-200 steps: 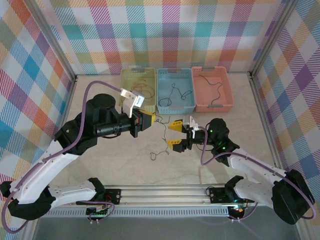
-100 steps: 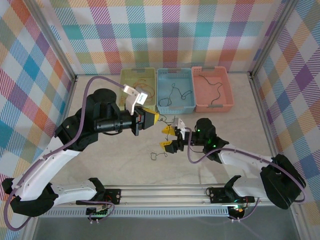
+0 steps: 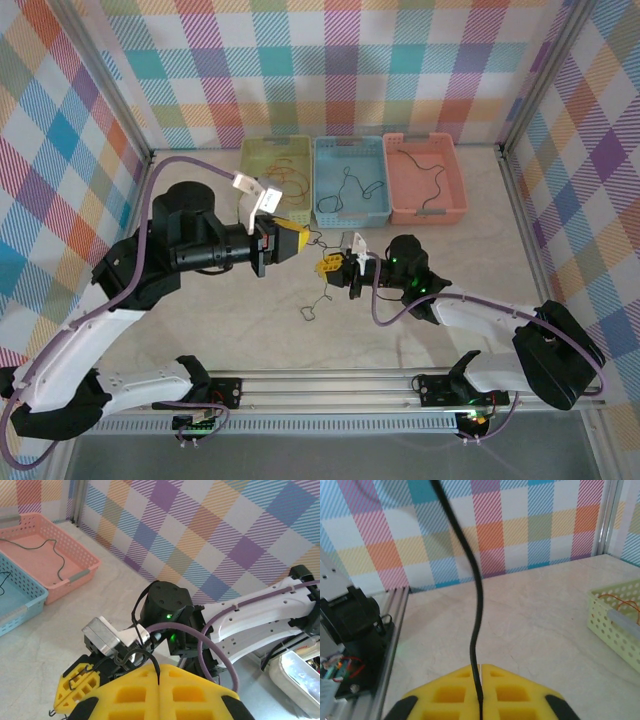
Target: Untangle the cables
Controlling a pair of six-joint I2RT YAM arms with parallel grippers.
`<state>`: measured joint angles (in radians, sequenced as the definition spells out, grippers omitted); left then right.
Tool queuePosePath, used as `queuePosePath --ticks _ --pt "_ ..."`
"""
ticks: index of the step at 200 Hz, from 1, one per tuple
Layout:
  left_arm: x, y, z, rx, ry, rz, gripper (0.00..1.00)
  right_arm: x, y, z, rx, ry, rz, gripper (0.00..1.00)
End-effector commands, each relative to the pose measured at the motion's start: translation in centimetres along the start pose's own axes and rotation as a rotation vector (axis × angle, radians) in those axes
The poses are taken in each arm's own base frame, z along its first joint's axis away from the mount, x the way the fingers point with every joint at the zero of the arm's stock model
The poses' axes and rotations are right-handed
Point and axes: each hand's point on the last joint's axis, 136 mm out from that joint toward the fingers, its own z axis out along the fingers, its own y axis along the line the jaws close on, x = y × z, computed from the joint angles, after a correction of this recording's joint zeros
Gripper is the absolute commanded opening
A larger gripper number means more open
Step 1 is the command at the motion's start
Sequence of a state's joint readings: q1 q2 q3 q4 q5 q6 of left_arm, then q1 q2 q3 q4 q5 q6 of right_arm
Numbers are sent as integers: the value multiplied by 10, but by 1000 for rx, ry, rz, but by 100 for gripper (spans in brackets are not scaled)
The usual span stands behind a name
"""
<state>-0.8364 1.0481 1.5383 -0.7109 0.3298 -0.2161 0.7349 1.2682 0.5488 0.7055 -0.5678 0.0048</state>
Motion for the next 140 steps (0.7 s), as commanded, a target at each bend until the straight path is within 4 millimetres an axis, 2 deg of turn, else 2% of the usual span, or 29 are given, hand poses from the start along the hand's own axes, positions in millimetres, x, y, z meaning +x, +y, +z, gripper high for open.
queuePosePath --ticks 1,32,53,60,78,87,114,140 --pt "5 -1 -9 7 -3 -5 0 -18 0 -2 24 -53 -19 1" --pt "17 3 -20 -12 -17 -17 0 -29 -18 -11 155 -83 -44 0" --pt "37 18 -25 -66 -13 -41 1 -56 -22 -17 200 -102 -79 0" --pt "45 24 -27 -89 -19 -52 9 -63 -24 -18 222 -96 -87 0" --pt "70 43 -27 -146 -29 -89 53 -89 -33 -27 306 -120 -121 0" --pt "86 56 -26 -189 -15 -100 67 -103 -42 -32 368 -123 -131 0" --pt "125 100 -31 -373 -8 -138 82 -136 -67 -47 525 -153 -204 0" --pt "151 121 -26 -419 -57 -188 86 -163 -92 -57 634 -182 -229 0"
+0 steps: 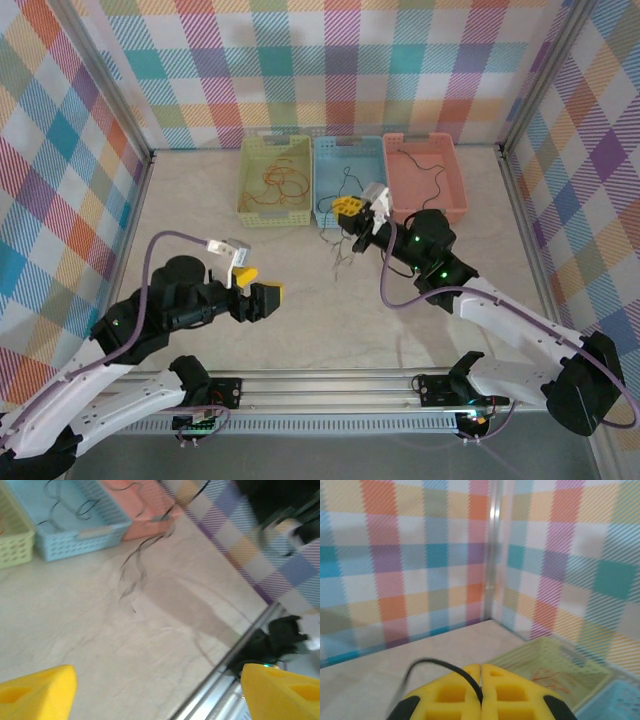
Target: Untangle the cables
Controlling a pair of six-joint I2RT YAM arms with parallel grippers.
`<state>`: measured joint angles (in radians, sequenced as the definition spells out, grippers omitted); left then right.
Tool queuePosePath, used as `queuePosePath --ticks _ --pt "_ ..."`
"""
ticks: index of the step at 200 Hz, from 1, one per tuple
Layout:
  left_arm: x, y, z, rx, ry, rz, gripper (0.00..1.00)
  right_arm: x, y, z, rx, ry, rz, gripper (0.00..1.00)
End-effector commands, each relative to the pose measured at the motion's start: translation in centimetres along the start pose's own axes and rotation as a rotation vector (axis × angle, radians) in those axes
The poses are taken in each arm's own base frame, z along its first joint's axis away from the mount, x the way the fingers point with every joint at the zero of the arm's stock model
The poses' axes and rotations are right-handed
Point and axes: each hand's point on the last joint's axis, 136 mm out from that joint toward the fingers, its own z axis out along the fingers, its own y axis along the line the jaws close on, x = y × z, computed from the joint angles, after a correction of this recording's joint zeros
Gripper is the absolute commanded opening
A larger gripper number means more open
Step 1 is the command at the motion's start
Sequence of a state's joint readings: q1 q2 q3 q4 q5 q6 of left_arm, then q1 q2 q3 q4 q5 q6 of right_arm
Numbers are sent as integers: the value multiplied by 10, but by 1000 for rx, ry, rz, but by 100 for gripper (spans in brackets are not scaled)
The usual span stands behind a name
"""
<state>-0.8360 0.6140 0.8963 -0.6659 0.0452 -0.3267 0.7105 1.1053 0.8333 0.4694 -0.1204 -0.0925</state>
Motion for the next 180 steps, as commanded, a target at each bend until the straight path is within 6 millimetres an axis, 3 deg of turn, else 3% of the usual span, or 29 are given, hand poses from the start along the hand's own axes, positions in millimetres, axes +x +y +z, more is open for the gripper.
queuePosePath --ticks 1,50,93,164,180 --pt "2 25 6 -89 -94 -66 86 -14 -37 6 158 7 -58 0" --pt "13 53 26 -162 -186 -112 88 -35 -91 36 288 -26 -41 0" --pt "3 57 29 -205 -208 -79 88 -26 -144 64 396 -29 45 0" --pt "17 62 35 -214 -174 -30 88 22 -218 118 526 25 88 0" --pt "19 63 37 -210 -175 -23 88 43 -237 125 568 67 104 1"
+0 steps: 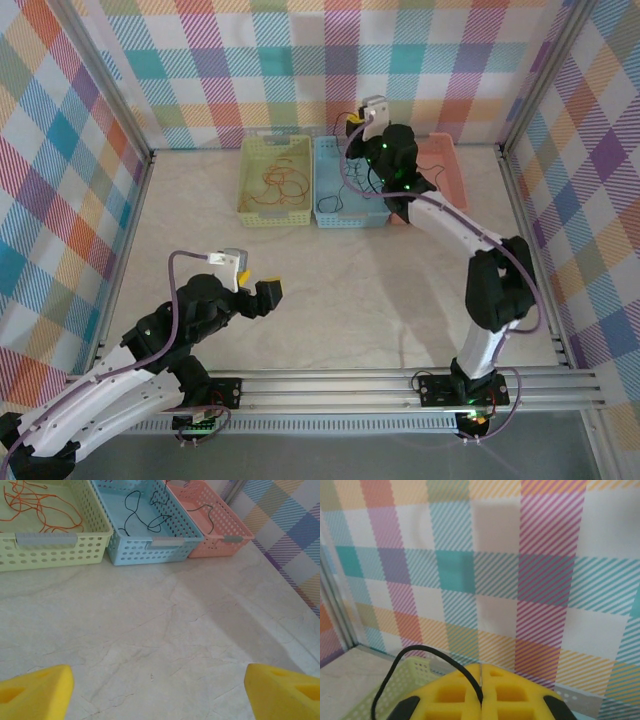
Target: Untangle the cables
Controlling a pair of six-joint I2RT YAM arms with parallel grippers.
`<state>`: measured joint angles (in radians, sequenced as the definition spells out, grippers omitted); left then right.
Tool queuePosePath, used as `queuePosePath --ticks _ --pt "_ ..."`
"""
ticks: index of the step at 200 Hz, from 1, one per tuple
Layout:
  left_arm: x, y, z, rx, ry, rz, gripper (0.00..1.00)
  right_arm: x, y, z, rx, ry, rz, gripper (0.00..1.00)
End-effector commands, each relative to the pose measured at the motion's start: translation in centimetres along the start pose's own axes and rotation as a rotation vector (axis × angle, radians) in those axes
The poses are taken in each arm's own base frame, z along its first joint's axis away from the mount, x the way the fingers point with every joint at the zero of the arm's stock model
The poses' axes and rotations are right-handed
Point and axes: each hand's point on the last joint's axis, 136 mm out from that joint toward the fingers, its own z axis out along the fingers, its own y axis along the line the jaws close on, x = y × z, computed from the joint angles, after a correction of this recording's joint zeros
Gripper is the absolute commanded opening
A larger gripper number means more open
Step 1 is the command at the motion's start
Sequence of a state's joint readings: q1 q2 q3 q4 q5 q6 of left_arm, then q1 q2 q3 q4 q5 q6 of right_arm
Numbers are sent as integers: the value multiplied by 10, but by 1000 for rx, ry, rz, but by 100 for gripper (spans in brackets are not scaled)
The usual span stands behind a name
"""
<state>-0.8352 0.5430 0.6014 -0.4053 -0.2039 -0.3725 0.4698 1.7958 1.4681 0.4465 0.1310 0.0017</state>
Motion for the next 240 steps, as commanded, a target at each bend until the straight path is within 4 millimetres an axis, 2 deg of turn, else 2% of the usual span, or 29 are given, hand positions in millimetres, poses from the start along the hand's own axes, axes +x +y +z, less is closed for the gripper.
queuePosePath --ticks 1,10,36,66,87,99,114,138,167,213,240 --pt "-2 3 2 -3 -31 23 88 -1 -22 20 78 -12 31 1" --pt "-2 3 2 -5 -33 23 88 9 -30 27 100 8 40 2" --pt "-2 2 0 5 -32 23 88 55 -55 47 181 94 44 5" --pt "5 5 1 -3 -13 21 88 114 -80 56 253 191 80 5" --pt "6 5 2 -4 -9 23 88 152 -81 57 238 264 126 6" --pt "6 5 1 -3 -9 23 88 170 -74 56 188 311 145 8" --pt "7 5 1 -2 -6 23 88 182 -60 55 99 360 149 19" --pt "6 4 2 3 -8 20 88 182 -49 45 38 407 155 28" --pt "6 5 1 -2 -10 16 88 167 -48 26 31 445 207 49" --pt "3 11 -5 -25 -42 14 89 125 -31 -16 -39 385 239 51" --pt "-10 18 -10 -65 -96 12 89 104 -25 -58 -60 335 232 53"
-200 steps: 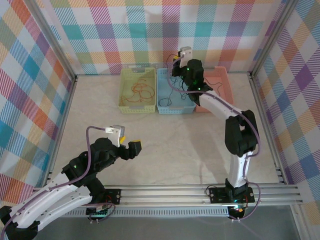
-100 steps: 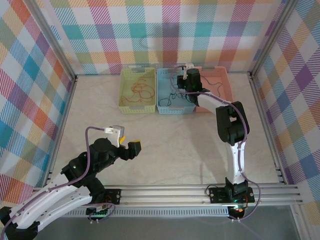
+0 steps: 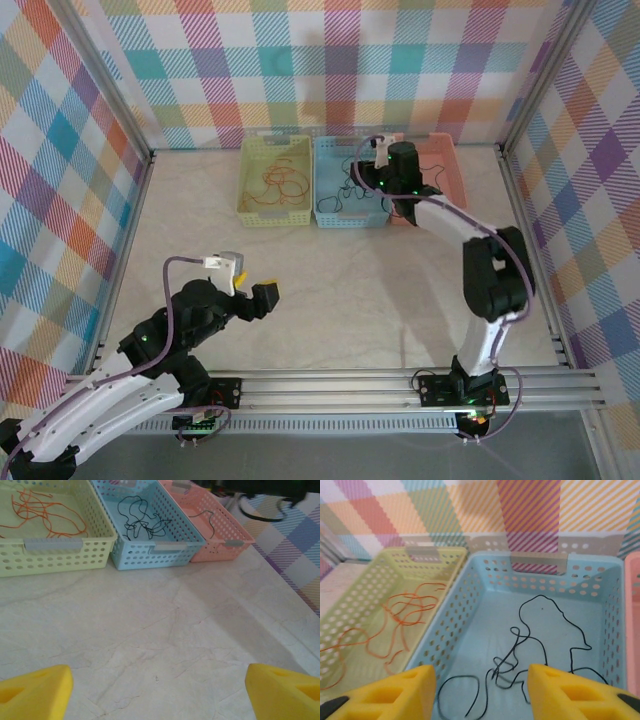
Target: Untangle the cables
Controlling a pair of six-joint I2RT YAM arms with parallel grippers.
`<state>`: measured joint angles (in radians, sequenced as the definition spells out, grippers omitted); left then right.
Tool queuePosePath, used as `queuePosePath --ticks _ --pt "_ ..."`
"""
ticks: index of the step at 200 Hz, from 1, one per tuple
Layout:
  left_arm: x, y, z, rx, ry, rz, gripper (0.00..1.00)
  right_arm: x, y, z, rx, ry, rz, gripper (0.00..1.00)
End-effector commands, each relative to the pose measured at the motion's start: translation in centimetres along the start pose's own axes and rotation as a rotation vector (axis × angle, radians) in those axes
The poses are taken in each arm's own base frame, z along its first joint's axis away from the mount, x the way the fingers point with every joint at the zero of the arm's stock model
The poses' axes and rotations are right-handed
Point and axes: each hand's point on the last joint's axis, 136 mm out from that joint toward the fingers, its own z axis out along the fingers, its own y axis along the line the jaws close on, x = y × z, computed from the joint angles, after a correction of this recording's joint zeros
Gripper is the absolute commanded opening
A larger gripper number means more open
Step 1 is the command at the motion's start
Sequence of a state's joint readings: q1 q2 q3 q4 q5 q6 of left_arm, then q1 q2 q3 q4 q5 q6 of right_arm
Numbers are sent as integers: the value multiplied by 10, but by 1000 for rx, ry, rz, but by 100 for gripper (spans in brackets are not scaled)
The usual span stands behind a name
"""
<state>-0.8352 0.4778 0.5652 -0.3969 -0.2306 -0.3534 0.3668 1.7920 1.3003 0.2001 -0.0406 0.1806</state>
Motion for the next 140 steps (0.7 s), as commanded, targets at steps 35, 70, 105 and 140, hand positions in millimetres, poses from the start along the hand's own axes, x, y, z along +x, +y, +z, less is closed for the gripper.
queuePosePath --ticks 35,70,105,140 --pt "-39 34 -15 -211 -175 -21 91 1 13 -101 -25 -113 -7 60" --pt "-66 64 -27 -431 -305 16 99 26 3 -161 46 -168 -52 69" --pt "-73 82 -15 -576 -394 187 100 58 -35 -200 250 -216 -105 91" --pt "-57 117 22 -616 -317 248 100 91 -77 -208 438 -208 -130 96"
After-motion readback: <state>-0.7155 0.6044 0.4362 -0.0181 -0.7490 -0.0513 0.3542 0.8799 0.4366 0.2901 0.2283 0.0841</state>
